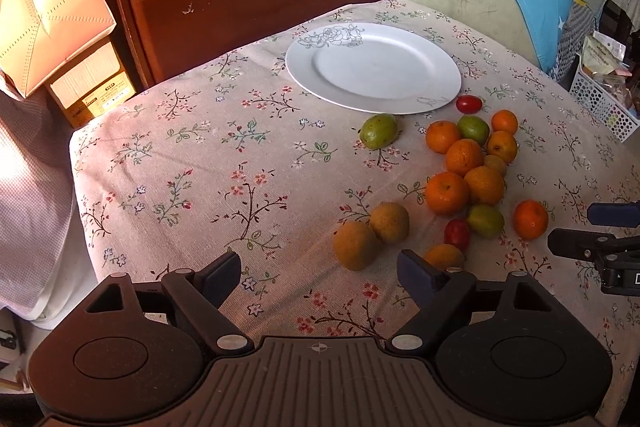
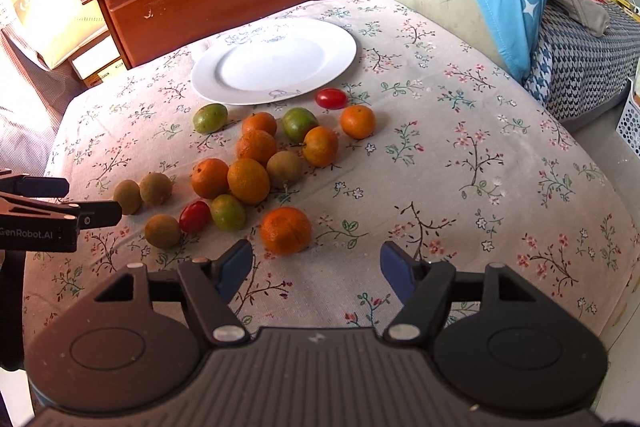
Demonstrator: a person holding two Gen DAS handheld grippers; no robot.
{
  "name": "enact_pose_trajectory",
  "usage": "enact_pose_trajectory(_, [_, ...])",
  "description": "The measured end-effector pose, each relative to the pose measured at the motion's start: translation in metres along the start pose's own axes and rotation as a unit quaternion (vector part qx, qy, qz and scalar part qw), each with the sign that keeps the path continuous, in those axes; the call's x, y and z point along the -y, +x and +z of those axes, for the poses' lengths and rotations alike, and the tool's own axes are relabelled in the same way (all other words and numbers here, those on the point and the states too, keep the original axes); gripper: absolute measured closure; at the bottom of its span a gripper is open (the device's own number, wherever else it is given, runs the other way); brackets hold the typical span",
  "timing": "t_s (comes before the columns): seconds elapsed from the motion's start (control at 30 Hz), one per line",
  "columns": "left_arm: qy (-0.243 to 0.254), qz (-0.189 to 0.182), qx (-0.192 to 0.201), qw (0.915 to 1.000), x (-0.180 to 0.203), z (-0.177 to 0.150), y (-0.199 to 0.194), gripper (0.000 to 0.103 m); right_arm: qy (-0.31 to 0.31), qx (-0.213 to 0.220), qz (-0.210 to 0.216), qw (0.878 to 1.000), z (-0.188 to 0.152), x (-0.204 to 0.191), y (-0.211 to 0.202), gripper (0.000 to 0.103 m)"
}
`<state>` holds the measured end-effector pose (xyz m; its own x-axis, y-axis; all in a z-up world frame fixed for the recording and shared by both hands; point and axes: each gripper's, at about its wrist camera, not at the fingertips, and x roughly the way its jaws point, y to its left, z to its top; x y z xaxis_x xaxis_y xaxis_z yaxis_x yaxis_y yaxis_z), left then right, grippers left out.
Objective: Organize fruits
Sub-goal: 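Move both tools toward the fruit pile beside the white plate, then grasp a brown round fruit with the left tool while the right tool grasps a tangerine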
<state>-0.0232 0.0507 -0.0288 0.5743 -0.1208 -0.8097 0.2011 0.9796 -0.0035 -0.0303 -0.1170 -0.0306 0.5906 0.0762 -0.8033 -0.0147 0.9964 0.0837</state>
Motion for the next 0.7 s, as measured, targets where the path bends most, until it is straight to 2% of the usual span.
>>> enact_pose_trajectory(0.1, [-0.001, -0.014, -0.005, 0.9999, -0.001, 0.000, 0.005, 0.032, -0.003, -0.001, 0.002, 1.000, 0.000, -0.002, 0.002, 0.037])
enact_pose_trajectory(0.17, [0.001, -0.024, -0.004, 0.9997, -0.001, -0.001, 0.008, 0.036, -0.004, -0.001, 0.002, 1.000, 0.000, -0.004, 0.004, 0.037])
enact_pose_trajectory(0.3, [0.011, -0.027, -0.003, 0.9996, 0.002, -0.002, 0.014, 0.048, -0.003, -0.002, 0.004, 1.000, 0.001, -0.005, 0.009, 0.046])
enact_pose_trajectory(0.57, [0.017, -0.036, 0.002, 0.9992, 0.004, -0.001, 0.021, 0.053, 0.000, -0.004, 0.007, 1.000, 0.002, -0.008, 0.017, 0.047])
enact_pose_trajectory(0.7, [0.027, -0.033, 0.009, 0.9991, 0.005, -0.001, 0.022, 0.062, 0.000, -0.004, 0.008, 1.000, 0.002, -0.008, 0.019, 0.048])
